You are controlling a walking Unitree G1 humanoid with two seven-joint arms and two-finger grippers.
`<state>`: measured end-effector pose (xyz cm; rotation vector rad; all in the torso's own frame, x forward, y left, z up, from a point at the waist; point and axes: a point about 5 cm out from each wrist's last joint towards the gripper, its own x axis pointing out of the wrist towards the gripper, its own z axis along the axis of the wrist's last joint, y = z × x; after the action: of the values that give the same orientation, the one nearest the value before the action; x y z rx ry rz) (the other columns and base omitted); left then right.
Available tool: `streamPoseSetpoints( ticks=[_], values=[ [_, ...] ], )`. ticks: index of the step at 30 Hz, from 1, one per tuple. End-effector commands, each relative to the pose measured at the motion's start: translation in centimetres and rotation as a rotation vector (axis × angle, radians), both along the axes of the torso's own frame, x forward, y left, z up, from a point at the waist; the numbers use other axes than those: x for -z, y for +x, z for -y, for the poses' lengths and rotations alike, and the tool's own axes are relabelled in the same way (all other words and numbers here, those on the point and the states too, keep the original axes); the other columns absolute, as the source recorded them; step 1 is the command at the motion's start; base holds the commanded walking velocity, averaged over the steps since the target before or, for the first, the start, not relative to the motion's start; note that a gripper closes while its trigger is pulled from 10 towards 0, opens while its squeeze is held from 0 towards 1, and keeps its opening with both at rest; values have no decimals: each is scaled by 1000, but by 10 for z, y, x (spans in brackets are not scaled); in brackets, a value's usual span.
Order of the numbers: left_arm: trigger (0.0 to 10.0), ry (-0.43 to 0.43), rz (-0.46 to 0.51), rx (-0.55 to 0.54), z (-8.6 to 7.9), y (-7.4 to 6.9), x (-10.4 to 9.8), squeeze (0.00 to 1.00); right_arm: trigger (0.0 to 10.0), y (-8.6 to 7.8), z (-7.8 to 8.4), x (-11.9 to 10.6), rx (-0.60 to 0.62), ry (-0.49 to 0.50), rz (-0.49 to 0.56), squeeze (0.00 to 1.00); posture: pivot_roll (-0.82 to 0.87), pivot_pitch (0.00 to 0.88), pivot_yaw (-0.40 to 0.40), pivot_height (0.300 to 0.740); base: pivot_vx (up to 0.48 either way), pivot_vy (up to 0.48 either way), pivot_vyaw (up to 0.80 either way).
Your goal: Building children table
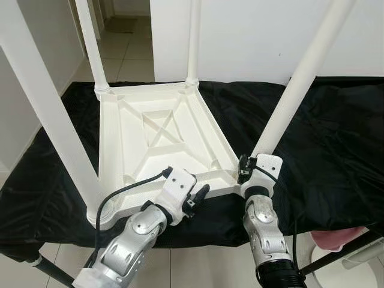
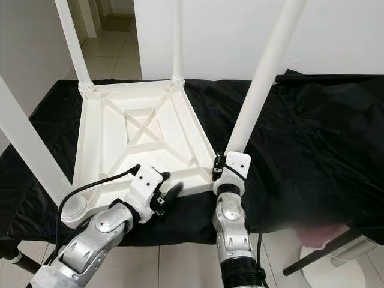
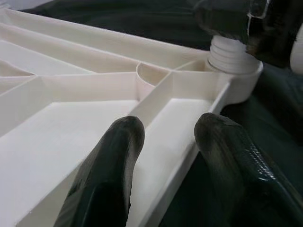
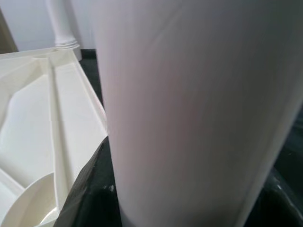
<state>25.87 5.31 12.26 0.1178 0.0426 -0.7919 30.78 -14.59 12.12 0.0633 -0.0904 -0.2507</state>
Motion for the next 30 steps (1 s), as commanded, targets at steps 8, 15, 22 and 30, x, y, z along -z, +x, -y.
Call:
streamPoseSetpoints(
  ticks=[8,15,22,30],
  values=[
    [10000,23,-25,300,13,-14,-1,0,10000,-1,20,15,-110,30,-58,98,18,0,-6,740,0,0,0],
    [10000,36,-21,311,13,-16,-1,0,10000,1,25,10,-229,-2,-26,1000,15,0,-2,740,0,0,0],
    [10000,30,-5,288,12,-14,-4,0,10000,2,25,4,-440,-84,-6,0,7,0,17,740,0,0,0],
    [10000,22,-1,274,11,-12,-7,0,10000,5,41,-8,-636,-136,29,0,3,0,22,740,0,0,0]
  ],
)
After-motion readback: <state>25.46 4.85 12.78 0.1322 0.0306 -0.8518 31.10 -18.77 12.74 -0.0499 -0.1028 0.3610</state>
